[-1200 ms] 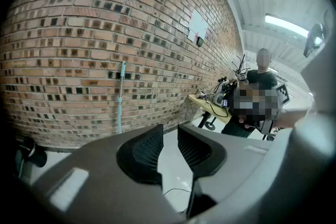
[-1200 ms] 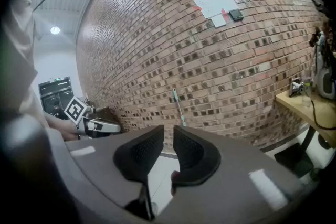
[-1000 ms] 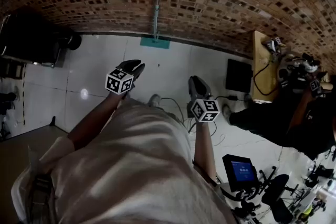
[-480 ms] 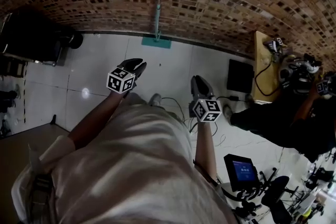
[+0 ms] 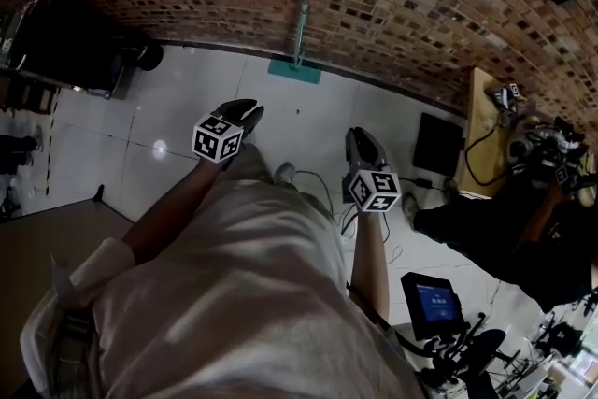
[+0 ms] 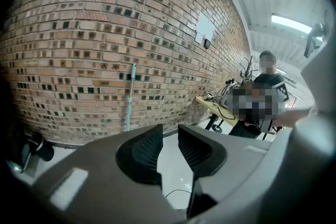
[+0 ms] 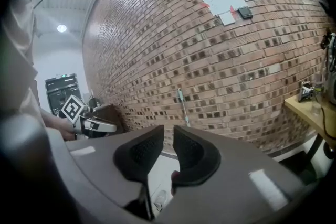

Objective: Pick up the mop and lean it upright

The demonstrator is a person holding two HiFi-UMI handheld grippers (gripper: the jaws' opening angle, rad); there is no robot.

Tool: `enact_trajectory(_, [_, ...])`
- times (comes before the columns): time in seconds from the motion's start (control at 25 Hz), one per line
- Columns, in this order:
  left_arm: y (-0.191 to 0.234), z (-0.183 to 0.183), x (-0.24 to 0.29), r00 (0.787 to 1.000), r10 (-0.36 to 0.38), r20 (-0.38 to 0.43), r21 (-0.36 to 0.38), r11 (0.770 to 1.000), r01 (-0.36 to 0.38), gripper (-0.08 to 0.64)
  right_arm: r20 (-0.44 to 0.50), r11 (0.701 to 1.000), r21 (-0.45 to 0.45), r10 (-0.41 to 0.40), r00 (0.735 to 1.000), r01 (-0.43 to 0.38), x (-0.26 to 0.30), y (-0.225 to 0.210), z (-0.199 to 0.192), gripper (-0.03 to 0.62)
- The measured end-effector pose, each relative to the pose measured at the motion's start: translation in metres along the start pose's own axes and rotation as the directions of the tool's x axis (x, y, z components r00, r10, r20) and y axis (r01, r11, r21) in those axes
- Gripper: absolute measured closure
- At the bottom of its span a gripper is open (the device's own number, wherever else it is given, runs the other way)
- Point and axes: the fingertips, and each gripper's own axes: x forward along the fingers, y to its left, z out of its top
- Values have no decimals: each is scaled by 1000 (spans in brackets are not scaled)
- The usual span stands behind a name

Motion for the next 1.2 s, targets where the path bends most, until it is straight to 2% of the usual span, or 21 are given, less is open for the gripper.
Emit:
enact_trajectory(0.32, [25, 2, -1, 1000, 15, -11, -29, 999, -15, 446, -33, 999, -24, 30, 999, -31, 33, 14, 4, 538])
enact_trajectory(0.64, [59, 23, 15, 999, -19, -27, -16, 1000, 18, 446, -55, 998, -53, 28, 998, -31, 77, 23, 22, 534])
enact_trajectory(1.2, [116, 77, 63, 989, -135, -56, 47, 989, 138, 446, -64, 997, -42, -60, 996, 57, 147, 26, 52, 531])
